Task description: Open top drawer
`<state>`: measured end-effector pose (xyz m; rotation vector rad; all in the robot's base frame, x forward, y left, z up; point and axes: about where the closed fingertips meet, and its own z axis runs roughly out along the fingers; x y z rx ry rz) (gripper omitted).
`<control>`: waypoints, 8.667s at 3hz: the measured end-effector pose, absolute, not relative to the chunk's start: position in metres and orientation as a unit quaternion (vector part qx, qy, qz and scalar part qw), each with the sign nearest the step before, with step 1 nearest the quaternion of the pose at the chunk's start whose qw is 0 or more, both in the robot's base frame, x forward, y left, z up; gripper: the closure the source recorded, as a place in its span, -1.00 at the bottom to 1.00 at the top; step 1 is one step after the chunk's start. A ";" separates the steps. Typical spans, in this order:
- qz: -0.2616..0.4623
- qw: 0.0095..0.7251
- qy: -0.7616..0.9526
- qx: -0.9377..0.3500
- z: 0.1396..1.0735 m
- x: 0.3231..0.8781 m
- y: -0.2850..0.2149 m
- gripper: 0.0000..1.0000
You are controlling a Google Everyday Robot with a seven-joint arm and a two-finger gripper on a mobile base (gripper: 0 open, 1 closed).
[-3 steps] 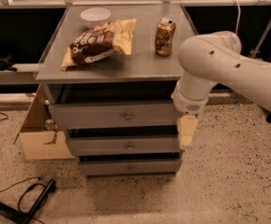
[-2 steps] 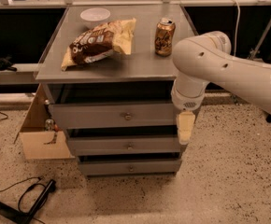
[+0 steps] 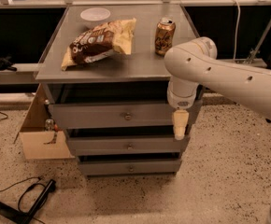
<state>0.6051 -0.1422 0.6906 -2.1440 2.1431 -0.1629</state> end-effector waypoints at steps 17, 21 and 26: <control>0.060 -0.042 0.747 -0.660 0.715 0.477 -0.212 0.63; 0.072 -0.001 0.681 -0.729 0.685 0.509 -0.150 -1.00; 0.106 -0.032 0.687 -0.718 0.658 0.476 -0.159 0.29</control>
Offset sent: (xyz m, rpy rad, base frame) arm 0.0377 0.0040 -0.0463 0.0052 -0.0078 -0.0327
